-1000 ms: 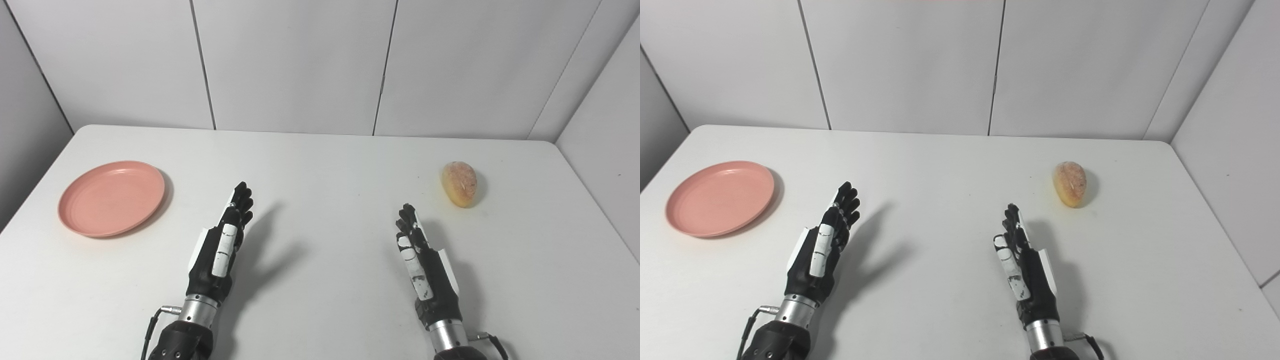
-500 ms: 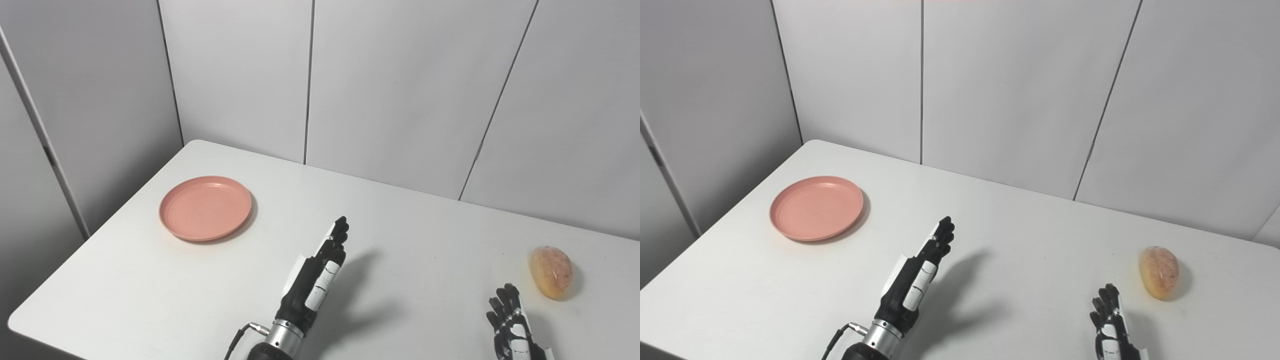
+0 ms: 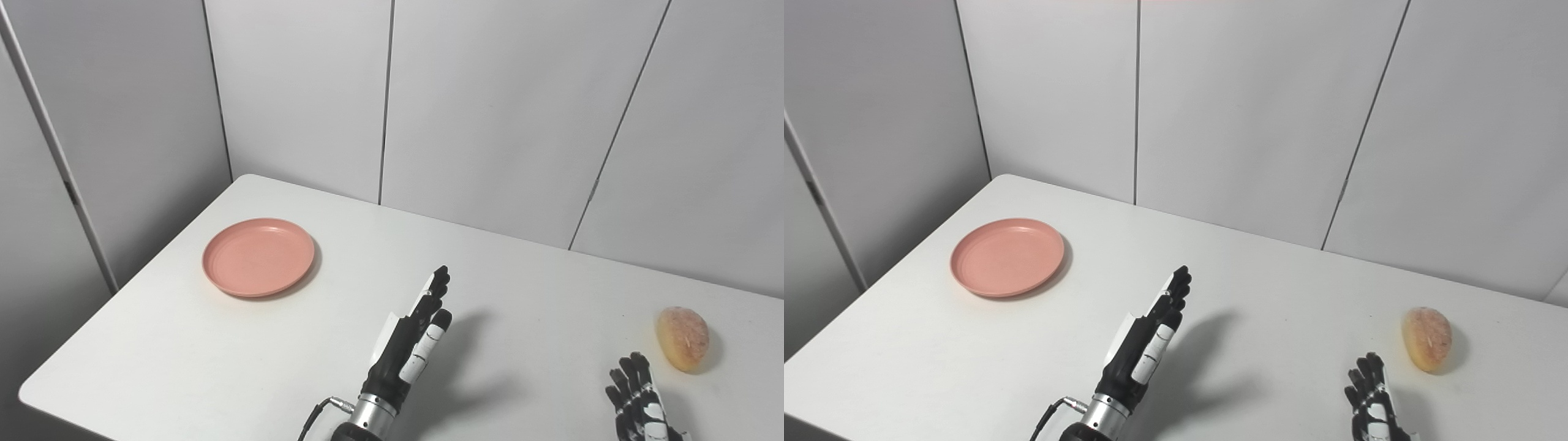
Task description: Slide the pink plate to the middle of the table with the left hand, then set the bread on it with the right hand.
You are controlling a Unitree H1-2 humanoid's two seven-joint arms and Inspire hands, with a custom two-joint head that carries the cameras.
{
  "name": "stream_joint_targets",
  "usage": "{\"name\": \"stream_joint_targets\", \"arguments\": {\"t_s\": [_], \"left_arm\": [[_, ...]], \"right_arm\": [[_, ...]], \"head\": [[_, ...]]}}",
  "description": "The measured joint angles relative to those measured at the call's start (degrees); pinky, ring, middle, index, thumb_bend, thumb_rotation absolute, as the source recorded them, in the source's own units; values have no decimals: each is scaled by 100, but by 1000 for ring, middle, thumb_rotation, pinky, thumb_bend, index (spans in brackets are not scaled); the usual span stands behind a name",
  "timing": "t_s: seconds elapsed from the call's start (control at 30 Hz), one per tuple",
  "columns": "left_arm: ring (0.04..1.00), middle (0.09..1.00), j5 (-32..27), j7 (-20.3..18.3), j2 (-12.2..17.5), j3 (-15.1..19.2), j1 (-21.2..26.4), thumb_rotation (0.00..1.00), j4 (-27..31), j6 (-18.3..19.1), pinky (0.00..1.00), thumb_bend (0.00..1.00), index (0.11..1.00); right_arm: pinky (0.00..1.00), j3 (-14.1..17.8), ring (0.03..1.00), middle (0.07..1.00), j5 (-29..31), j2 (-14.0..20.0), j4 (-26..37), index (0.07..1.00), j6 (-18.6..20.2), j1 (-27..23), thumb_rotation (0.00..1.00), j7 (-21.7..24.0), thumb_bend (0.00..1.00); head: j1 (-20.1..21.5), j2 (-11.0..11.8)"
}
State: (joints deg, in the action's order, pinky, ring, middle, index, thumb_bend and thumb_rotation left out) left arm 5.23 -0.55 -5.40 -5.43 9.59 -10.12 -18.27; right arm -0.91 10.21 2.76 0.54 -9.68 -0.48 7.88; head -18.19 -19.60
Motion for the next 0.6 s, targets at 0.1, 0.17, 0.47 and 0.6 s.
{"name": "stream_joint_targets", "arguments": {"t_s": [0.1, 0.17, 0.47, 0.6], "left_arm": [[1000, 1000, -175, 82, -92, 108, 11, 1000, -15, -217, 1000, 736, 1000], [1000, 1000, -259, 81, -93, 153, 17, 1000, 57, -210, 1000, 721, 1000], [1000, 1000, -465, 301, -52, 691, -58, 1000, 635, 265, 1000, 713, 1000], [991, 977, -700, 394, 158, 1037, 80, 1000, 1040, 655, 1000, 699, 985]], "right_arm": [[1000, -1, 1000, 1000, -2, 0, -2, 1000, 0, -6, 967, 9, 591], [1000, -4, 1000, 1000, -10, -2, -10, 1000, 0, -24, 965, 9, 601], [1000, -7, 1000, 1000, -159, -15, 3, 1000, 0, -44, 971, -21, 589], [1000, -5, 1000, 1000, -135, -14, 4, 1000, 0, -43, 968, -6, 593]], "head": [[-26, 26], [-35, 35], [-9, 44], [35, 0]]}}
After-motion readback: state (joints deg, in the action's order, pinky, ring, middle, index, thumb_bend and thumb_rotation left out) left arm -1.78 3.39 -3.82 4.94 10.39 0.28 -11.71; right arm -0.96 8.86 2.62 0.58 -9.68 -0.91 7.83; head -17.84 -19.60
